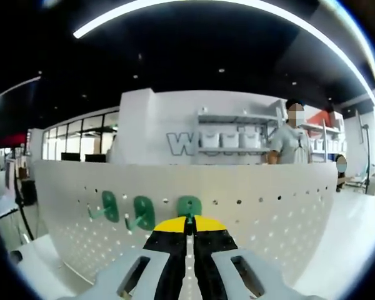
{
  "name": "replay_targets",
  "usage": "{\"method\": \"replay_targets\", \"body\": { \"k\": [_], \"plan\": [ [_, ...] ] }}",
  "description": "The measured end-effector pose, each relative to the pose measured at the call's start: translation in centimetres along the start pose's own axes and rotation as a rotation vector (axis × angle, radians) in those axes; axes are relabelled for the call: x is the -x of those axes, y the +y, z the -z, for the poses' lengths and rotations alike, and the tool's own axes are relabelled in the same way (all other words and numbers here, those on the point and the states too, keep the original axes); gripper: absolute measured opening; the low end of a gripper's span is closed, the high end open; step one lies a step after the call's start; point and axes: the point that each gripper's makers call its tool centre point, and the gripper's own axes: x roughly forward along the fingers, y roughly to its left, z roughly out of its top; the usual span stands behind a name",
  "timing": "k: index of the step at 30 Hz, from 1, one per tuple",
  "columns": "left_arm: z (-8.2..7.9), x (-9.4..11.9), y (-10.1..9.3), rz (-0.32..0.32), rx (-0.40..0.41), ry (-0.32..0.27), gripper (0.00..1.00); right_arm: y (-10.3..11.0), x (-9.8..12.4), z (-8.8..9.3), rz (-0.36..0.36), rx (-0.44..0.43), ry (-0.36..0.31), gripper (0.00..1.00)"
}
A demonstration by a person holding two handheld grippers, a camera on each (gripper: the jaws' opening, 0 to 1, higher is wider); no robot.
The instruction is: Insert the hook assembly into the mounting plate slot until the hook locks in place.
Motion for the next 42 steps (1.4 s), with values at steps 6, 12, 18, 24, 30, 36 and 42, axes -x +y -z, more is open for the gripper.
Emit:
{"method": "replay_targets", "body": {
  "k": [6,12,18,24,30,36,42],
  "plan": [
    [0.2,0.0,0.1,-0.003,0.009,0.005,0.90,0.1,-0.1,0.1,0.008,0.016,-0.010,0.00],
    [0.1,-0.1,0.0,-0.001,0.008,0.001,0.90,0.1,-0.2,0.4,0.000,0.037,0.007,0.01],
    [0.2,0.0,0.1,-0.004,0.010,0.005,0.90,0.1,-0.4,1.2,0.002,0.013,0.055,0.04],
    [-0.4,0.5,0.7,-0.045,-0.012,-0.019,0.90,0.4,-0.1,0.4,-0.008,0.030,0.037,0.07],
    [-0.7,0.7,0.9,-0.051,-0.013,-0.026,0.89,0.3,0.4,0.3,-0.006,0.029,0.036,0.07],
    [-0.4,0.9,0.8,-0.056,-0.010,-0.023,0.90,-0.1,0.8,-0.5,0.000,0.031,0.020,0.07],
    [-0.5,1.1,0.7,-0.055,0.003,-0.030,0.90,-0.7,2.0,-1.0,0.001,0.025,0.006,0.09]
  ]
}}
